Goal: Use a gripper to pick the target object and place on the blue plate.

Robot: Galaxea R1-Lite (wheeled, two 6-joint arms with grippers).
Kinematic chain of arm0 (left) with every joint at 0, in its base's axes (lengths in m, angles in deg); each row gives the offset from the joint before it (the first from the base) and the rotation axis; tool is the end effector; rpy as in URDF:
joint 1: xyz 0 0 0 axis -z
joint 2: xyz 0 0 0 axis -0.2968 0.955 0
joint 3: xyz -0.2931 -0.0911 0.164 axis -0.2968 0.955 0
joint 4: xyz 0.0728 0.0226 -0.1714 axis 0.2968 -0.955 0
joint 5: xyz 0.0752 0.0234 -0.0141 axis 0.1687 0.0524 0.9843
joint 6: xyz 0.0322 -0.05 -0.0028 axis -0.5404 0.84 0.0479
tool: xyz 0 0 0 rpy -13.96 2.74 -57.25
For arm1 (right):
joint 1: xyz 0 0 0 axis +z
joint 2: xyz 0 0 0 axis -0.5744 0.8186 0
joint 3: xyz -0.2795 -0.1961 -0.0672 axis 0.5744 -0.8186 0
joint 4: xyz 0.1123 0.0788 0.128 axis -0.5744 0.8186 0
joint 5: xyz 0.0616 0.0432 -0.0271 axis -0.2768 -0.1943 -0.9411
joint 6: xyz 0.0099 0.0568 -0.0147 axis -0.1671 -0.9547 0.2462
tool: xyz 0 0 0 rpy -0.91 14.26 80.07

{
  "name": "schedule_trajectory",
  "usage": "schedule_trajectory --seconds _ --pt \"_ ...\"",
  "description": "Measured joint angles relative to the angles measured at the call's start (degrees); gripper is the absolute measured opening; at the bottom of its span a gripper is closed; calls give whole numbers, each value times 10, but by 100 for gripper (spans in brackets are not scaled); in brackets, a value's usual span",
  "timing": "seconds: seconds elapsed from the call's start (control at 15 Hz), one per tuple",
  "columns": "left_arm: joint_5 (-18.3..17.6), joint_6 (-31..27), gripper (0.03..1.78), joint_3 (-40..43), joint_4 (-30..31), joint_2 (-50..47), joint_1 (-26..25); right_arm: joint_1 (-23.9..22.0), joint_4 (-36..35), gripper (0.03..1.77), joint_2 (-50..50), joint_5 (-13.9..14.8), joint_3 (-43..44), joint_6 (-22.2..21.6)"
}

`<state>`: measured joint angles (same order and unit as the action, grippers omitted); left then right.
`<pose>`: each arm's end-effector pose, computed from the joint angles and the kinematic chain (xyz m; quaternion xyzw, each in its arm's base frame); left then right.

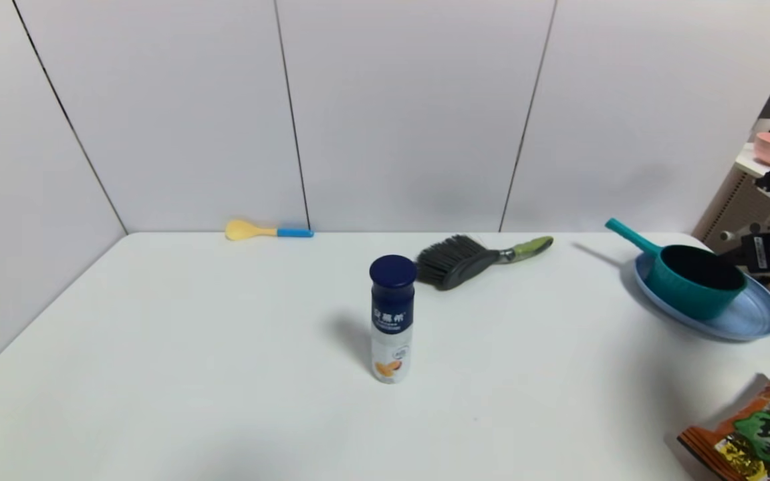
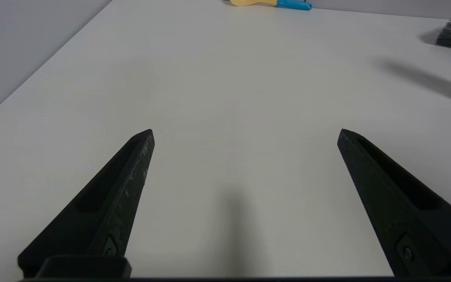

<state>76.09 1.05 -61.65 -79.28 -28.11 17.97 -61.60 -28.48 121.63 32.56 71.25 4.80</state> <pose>-0.0367 0.0024 0.0764 -0.0455 -0.0031 0.0095 0.9989 0.3729 -0.1739 0.2098 -0.0452 0.3540 -0.0696 0.9316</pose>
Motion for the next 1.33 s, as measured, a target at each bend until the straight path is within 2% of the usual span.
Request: schedule_trajectory --seconds 0.13,0.33,0.6,0.8,0.93,1.07,1.2,1.33 --pt "0 0 169 0 0 0 0 -4 6 127 -30 0 -11 -4" --pt "0 0 169 0 0 0 0 -1 14 141 -121 2 -60 -34" --pt "0 0 169 0 0 0 0 30 0 153 -323 8 -206 -89" --pt "0 0 169 0 0 0 0 86 -66 159 -503 41 -401 -113" --pt "0 0 169 0 0 0 0 147 -136 162 -619 75 -535 -115" --pt "0 0 169 0 0 0 0 202 -196 164 -726 102 -633 -112" --pt "0 0 169 0 0 0 0 238 -221 165 -821 116 -709 -105" --pt "0 0 169 0 0 0 0 257 -199 167 -914 120 -760 -98"
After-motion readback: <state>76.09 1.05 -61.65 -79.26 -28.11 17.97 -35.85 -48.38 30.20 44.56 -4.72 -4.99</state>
